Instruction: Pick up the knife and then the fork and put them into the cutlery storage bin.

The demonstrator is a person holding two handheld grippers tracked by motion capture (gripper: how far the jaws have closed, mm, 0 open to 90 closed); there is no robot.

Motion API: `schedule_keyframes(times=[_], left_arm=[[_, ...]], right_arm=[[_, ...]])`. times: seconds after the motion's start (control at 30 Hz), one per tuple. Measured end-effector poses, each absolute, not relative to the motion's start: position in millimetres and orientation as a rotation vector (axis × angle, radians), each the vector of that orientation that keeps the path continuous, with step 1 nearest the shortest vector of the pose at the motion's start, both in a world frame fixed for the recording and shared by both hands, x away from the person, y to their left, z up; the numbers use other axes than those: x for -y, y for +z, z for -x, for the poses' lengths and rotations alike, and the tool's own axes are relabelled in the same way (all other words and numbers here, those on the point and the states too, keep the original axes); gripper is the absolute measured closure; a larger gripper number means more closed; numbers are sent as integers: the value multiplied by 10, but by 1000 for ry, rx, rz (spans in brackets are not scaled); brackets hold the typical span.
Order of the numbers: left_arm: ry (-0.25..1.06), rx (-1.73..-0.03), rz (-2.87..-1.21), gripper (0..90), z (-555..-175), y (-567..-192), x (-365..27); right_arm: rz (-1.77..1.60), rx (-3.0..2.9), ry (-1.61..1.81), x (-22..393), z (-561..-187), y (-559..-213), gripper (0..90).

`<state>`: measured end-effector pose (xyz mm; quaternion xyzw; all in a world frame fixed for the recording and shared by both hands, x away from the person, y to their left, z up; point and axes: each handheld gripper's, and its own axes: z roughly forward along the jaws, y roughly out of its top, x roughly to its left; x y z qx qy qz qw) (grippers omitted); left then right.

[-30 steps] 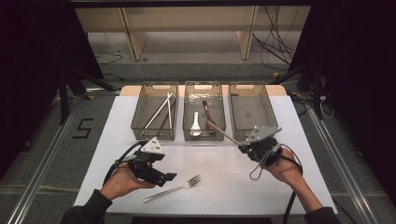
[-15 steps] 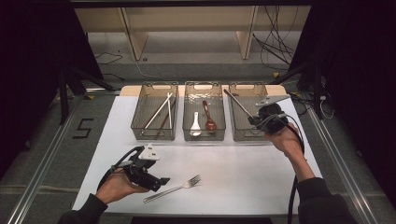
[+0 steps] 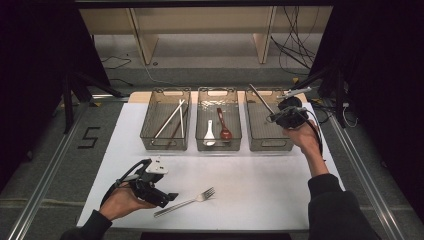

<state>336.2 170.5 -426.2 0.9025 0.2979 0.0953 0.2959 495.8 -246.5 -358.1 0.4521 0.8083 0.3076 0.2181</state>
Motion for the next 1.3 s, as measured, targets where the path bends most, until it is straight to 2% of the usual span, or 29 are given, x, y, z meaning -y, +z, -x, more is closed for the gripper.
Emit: schedule_keyframes(times=[0.6,1.3], left_arm=[[230,-780,-2433,153,-3359,-4289,-1697],[195,-769,-2472,154,-3360,-4323,-1679]], right_arm=[[-1323,-2249,732,2396,-5286,-3641,894],[-1352,-2274,637,2340,-5420,-3796,892]])
